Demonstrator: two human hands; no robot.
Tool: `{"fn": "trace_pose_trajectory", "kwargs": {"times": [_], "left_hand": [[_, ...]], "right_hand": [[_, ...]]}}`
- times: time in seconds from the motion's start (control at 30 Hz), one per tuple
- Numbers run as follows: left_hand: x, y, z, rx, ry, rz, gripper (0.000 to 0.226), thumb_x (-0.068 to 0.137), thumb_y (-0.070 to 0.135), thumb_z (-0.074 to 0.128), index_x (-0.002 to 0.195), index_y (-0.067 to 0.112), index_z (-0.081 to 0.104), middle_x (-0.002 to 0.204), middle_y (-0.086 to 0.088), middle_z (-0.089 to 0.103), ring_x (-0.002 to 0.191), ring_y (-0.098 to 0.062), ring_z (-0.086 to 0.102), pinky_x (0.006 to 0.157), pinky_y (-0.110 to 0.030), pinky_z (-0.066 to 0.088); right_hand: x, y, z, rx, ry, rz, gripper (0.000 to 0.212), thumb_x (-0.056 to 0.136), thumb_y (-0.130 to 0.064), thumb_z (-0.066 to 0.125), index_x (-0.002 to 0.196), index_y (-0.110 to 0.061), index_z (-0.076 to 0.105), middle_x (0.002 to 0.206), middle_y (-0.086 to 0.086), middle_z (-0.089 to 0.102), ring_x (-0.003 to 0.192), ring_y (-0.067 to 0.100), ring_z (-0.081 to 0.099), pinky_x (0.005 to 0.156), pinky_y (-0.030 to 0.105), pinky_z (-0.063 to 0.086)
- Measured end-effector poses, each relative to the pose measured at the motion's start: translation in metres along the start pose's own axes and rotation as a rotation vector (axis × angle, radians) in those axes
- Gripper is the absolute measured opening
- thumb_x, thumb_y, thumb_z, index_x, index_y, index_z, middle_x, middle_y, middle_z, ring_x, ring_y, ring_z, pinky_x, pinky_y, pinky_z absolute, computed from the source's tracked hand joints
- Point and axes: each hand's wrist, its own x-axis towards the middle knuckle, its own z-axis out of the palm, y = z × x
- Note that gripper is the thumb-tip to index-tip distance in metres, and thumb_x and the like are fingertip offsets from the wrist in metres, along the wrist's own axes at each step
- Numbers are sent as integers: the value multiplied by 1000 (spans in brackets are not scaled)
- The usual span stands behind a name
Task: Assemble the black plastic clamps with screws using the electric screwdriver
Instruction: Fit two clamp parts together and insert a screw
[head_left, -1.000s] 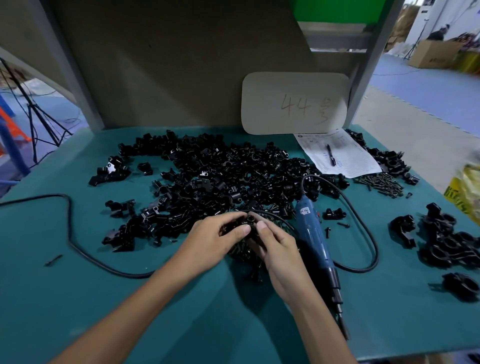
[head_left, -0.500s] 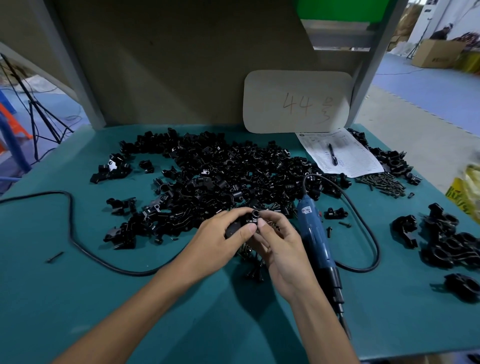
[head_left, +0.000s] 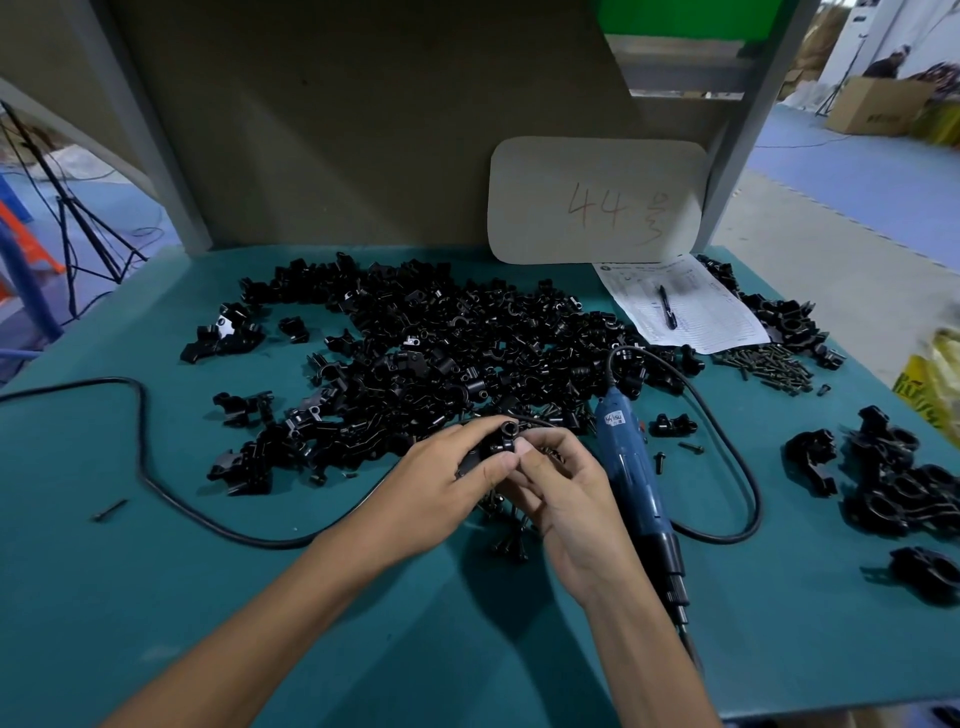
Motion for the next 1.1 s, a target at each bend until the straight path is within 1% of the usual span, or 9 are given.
{"fn": "trace_pose_trajectory", "kwargs": {"times": [0.2, 0.33, 0.47, 0.6, 0.73, 0.83, 0.9, 1.0, 1.1], "left_hand": [[1, 2, 0, -62, -13, -17, 65, 89, 71, 47, 144, 37, 49, 133, 14, 62, 122, -4, 57, 104, -41, 48], [1, -1, 2, -67, -8, -19, 64, 88, 73, 47, 143, 39, 49, 129, 14, 64, 118, -5, 60, 102, -42, 49], [1, -3, 5, -84, 14, -8, 66, 87, 74, 47, 143, 39, 49, 133, 14, 62, 123, -7, 57, 105, -42, 47], [3, -6, 7, -111, 16, 2, 66, 86, 76, 48, 141, 40, 50, 129, 10, 64, 116, -11, 61, 98, -34, 50], [4, -8, 7, -135, 18, 20, 64, 88, 73, 49, 141, 39, 51, 125, 11, 66, 99, 3, 56, 87, -26, 46], [5, -10, 7, -134, 31, 19, 60, 89, 70, 50, 140, 38, 52, 123, 14, 65, 102, 2, 57, 88, -26, 46], [5, -13, 9, -133, 46, 14, 56, 92, 64, 52, 139, 35, 53, 126, 14, 64, 112, -1, 59, 95, -29, 48], [4, -21, 17, -126, 111, -10, 45, 99, 52, 53, 139, 33, 52, 130, 16, 60, 121, 0, 55, 102, -34, 48], [4, -33, 21, -58, 219, -64, 48, 101, 52, 48, 145, 32, 45, 137, 17, 54, 122, 4, 50, 104, -26, 43]], "right_hand": [[-2, -2, 2, 14, -8, 3, 14, 87, -20, 72, 97, -11, 67, 93, 17, 67, 84, 21, 72, 79, 29, 60], [-3, -3, 2, 11, -13, 7, 4, 85, -21, 73, 88, -18, 73, 90, 14, 69, 83, 21, 72, 78, 28, 60], [-3, -2, 2, 20, 4, 11, 1, 84, -21, 73, 84, -20, 74, 95, 17, 67, 87, 23, 71, 78, 28, 60], [-1, -2, 0, 16, -2, 9, 2, 84, -21, 74, 86, -20, 74, 94, 15, 68, 87, 23, 71, 80, 30, 60], [0, -2, 0, 15, -1, 15, 4, 84, -21, 74, 88, -19, 74, 90, 11, 69, 84, 21, 72, 79, 30, 61], [2, -1, 0, 20, -4, 19, 10, 85, -20, 74, 93, -15, 71, 91, 12, 70, 83, 20, 73, 78, 29, 60], [4, 2, 0, -13, 6, 15, 9, 90, -17, 72, 98, -13, 69, 94, 12, 71, 86, 21, 73, 80, 30, 61], [6, 5, -6, -364, 89, -81, 11, 99, -14, 67, 108, -20, 68, 106, -1, 74, 100, 15, 72, 82, 32, 60], [-4, 7, -23, -959, 46, -210, 8, 98, -25, 67, 104, -30, 69, 95, -16, 69, 93, 2, 64, 80, 24, 52]]}}
